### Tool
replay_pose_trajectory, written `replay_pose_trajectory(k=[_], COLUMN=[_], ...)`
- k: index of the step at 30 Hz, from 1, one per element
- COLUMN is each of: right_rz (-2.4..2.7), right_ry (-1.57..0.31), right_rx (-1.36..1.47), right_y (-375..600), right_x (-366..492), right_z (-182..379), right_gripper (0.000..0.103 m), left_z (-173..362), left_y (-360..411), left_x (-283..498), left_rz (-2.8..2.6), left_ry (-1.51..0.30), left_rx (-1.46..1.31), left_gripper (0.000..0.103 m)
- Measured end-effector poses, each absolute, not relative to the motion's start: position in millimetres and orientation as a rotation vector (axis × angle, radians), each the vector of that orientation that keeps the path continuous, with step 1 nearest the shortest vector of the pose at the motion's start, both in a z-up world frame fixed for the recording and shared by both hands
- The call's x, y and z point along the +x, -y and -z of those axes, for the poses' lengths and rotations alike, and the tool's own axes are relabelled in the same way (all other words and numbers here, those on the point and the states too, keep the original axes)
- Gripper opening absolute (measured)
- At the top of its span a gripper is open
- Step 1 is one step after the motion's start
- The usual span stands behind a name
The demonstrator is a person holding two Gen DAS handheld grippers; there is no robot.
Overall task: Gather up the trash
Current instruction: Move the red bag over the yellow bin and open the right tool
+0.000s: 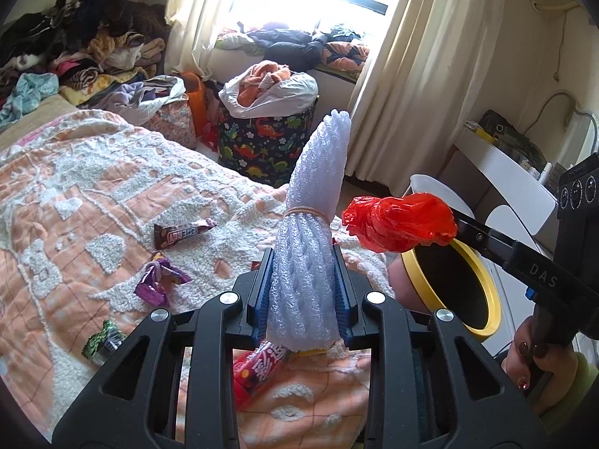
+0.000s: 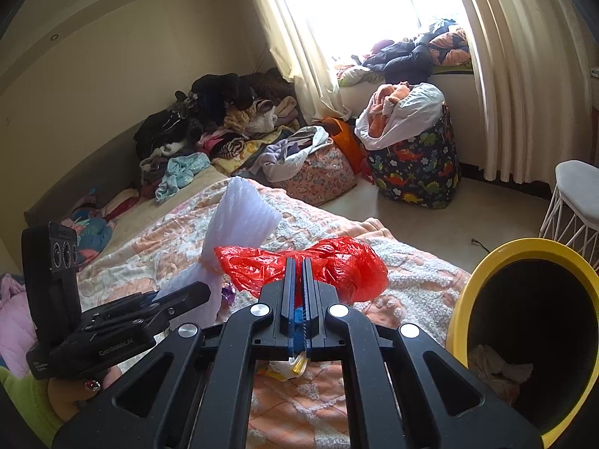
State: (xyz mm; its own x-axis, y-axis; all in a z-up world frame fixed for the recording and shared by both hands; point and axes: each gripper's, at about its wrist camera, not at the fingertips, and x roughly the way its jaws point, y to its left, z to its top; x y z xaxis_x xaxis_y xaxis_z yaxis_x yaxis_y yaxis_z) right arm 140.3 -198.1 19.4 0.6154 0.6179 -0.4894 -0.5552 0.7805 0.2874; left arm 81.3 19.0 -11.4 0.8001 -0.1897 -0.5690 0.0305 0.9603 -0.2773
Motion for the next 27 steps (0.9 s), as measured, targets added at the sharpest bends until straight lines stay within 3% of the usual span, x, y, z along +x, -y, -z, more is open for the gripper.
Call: replay_pose_trajectory(k=[27], right_rz=[-0.515], right_ry=[-0.560], right_rx=[0.203], right_y=[277.2], right_x=[145.0], right_z=[-20.9], right_gripper=[0.004], left_z=[9.8], left_y=[55.3], left_x=[93.5], left_rz=[0.250], left_ry=[-0.654], left_rx=[-0.169], left_gripper=[0.022])
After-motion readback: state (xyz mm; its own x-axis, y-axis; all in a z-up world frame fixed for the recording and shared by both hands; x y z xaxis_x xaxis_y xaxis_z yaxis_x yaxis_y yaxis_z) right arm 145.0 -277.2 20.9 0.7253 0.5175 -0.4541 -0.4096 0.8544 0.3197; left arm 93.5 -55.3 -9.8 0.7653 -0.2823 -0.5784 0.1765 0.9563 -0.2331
